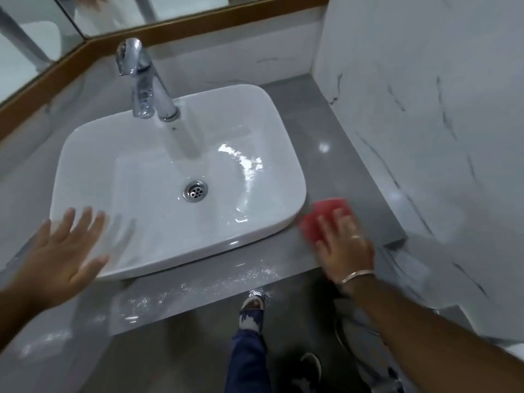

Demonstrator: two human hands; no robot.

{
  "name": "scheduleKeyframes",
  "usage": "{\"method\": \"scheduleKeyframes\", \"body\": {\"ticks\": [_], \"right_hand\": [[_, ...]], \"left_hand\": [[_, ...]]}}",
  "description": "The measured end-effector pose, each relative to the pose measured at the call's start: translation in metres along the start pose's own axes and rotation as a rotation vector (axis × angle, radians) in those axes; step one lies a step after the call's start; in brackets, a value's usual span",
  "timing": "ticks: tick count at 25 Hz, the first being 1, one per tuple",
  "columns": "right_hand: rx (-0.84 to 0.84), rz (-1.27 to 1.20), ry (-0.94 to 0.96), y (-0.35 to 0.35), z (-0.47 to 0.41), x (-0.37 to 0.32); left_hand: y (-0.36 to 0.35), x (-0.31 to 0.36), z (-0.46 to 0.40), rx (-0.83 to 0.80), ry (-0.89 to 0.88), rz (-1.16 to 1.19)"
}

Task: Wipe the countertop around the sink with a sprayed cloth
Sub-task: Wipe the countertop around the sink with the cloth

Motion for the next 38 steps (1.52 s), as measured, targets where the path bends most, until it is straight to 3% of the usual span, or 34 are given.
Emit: {"method": "scheduleKeyframes", "body": {"ticks": [2, 5, 7, 10, 12, 14, 16, 19, 21, 23, 25, 27, 28, 30, 32, 34, 36, 38], "right_hand": [[0.056, -0.005, -0.293, 0.011, -0.017, 0.046], [0.120, -0.069, -0.380, 0.006, 0.003, -0.005], [0.058, -0.091, -0.184, -0.016, 0.046, -0.100], [-0.162, -0.122, 0.314, -0.040, 0.110, -0.248], [-0.212, -0.110, 0.484, -0.045, 0.115, -0.274], [-0.097, -0.056, 0.517, -0.040, 0.100, -0.228], [0.018, -0.005, 0.328, -0.027, 0.074, -0.147], [0.037, -0.010, -0.229, 0.004, 0.017, -0.025], [0.086, -0.112, -0.529, 0.015, 0.011, -0.036], [0.195, -0.230, -0.567, 0.002, 0.043, -0.132], [0.142, -0.313, -0.295, -0.016, 0.097, -0.267], [-0.099, -0.464, 0.023, -0.051, 0.156, -0.391], [-0.123, -0.369, 0.224, -0.058, 0.178, -0.438], [-0.209, -0.197, 0.437, -0.061, 0.183, -0.471], [-0.179, -0.145, 0.530, -0.055, 0.172, -0.432], [-0.088, -0.082, 0.451, -0.042, 0.144, -0.344], [-0.062, 0.035, 0.208, -0.029, 0.097, -0.225], [-0.101, 0.027, -0.197, -0.007, 0.052, -0.130]], "left_hand": [[-0.008, -0.017, 0.002, -0.018, -0.079, -0.044], [-0.014, -0.020, -0.005, 0.100, -0.206, -0.098], [-0.015, -0.023, -0.003, 0.094, -0.247, -0.118], [-0.015, -0.022, -0.005, 0.038, -0.287, -0.094], [-0.016, -0.023, -0.007, 0.020, -0.295, -0.090], [-0.016, -0.024, -0.008, 0.053, -0.305, -0.085], [-0.018, -0.028, -0.005, 0.094, -0.315, -0.076], [-0.021, -0.028, -0.006, 0.137, -0.323, -0.084], [-0.021, -0.027, -0.007, 0.160, -0.322, -0.081], [-0.020, -0.027, -0.007, 0.173, -0.320, -0.066], [-0.020, -0.028, -0.006, 0.195, -0.320, -0.051], [-0.022, -0.030, -0.006, 0.216, -0.325, -0.047], [-0.023, -0.030, -0.006, 0.221, -0.329, -0.045], [-0.024, -0.032, -0.008, 0.229, -0.341, -0.050], [-0.024, -0.033, -0.008, 0.238, -0.341, -0.048], [-0.025, -0.033, -0.009, 0.245, -0.345, -0.050], [-0.027, -0.034, -0.010, 0.246, -0.355, -0.051], [-0.030, -0.036, -0.014, 0.251, -0.356, -0.057]]}}
Point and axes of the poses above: each hand's wrist, its own z-axis away from the middle knuckle, its own y-axis out of the back of the hand, x = y × z, the point moved 3 cm from there along -z, towards the middle knuckle, and after that the axes turned 9 degrees about -y, right-handed, at the moved point
